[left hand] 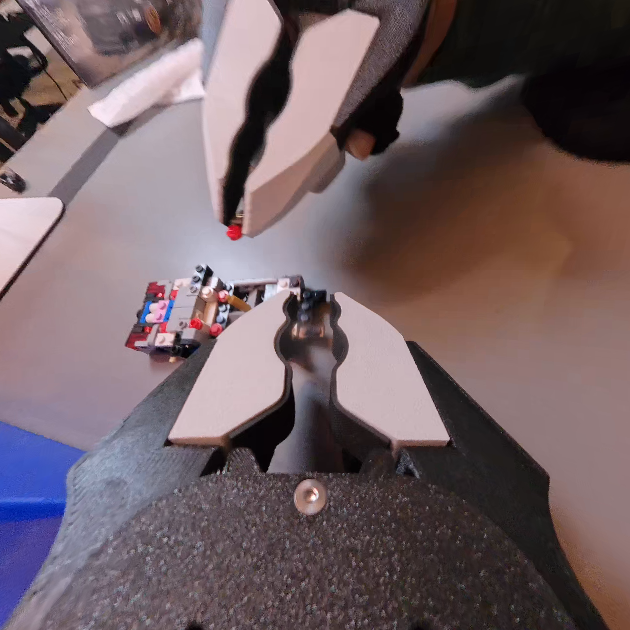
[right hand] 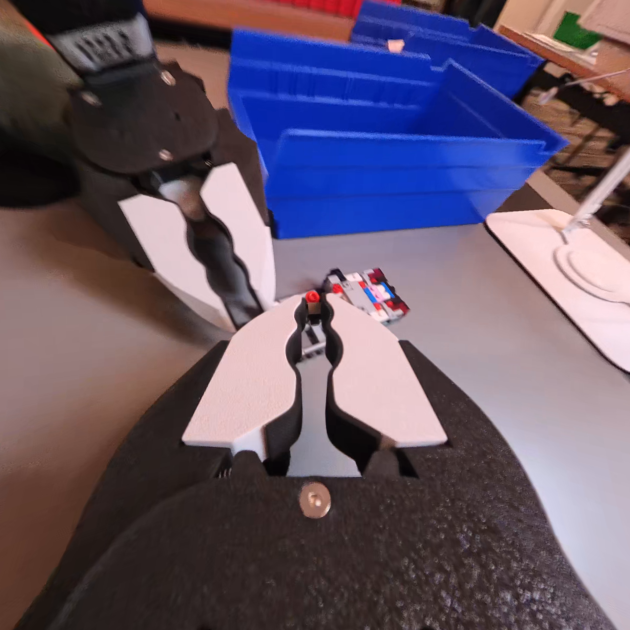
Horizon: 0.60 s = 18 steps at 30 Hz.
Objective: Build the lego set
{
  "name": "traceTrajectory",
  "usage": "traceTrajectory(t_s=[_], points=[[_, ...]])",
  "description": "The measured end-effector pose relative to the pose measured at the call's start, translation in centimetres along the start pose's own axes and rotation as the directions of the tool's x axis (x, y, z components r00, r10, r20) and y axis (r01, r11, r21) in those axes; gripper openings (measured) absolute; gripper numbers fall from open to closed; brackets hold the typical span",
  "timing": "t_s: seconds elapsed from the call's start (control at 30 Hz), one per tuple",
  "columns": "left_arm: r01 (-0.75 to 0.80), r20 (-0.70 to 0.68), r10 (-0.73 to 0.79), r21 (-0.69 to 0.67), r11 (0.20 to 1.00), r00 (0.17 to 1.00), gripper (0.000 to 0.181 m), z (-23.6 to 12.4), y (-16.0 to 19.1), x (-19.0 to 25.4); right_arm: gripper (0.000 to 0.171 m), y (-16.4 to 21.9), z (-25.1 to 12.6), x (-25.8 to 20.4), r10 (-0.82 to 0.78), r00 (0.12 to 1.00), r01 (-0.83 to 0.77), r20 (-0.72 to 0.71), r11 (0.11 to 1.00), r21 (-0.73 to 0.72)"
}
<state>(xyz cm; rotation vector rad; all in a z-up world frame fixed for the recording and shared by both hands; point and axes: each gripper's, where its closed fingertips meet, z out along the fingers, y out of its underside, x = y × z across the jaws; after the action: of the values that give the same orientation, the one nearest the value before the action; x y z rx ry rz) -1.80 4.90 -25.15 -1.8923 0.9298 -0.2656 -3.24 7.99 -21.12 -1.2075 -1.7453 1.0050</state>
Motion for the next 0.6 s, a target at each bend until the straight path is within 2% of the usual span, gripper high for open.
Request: traceTrajectory(t_s=[0.1, 0.2, 0.3, 0.4, 0.6], points=[[0.133, -0.033, -0.129, 0.172, 0.976, 0.991, 0.018, -1.4, -2.8, -0.9, 0.008, -1.7, -0.8, -0.9, 0.076, 0.991, -0.087, 0.106, 0.992, 0.096], [0.316, -0.122, -0.293, 0.266, 0.911, 0.948, 0.017, -2.6, -4.4, -1.7, 0.008, -2.4, -1.1, -1.3, 0.015, 0.995, -0.027, 0.095, 0.993, 0.117], [0.432, -0.189, -0.391, 0.292, 0.853, 0.901, 0.016, -3.0, -4.9, -2.1, 0.008, -3.2, -0.9, -2.3, -0.119, 0.991, 0.113, 0.053, 0.988, 0.108], [0.53, -0.323, -0.442, 0.279, 0.801, 0.837, 0.014, -3.4, -5.6, -1.2, 0.008, -3.9, -1.0, -2.4, -0.259, 0.965, 0.26, -0.027, 0.963, 0.075], [0.723, -0.553, -0.518, 0.25, 0.644, 0.653, 0.016, -4.7, -7.2, -0.8, 0.008, -5.0, -1.6, -3.2, -0.435, 0.896, 0.439, -0.091, 0.898, 0.033]])
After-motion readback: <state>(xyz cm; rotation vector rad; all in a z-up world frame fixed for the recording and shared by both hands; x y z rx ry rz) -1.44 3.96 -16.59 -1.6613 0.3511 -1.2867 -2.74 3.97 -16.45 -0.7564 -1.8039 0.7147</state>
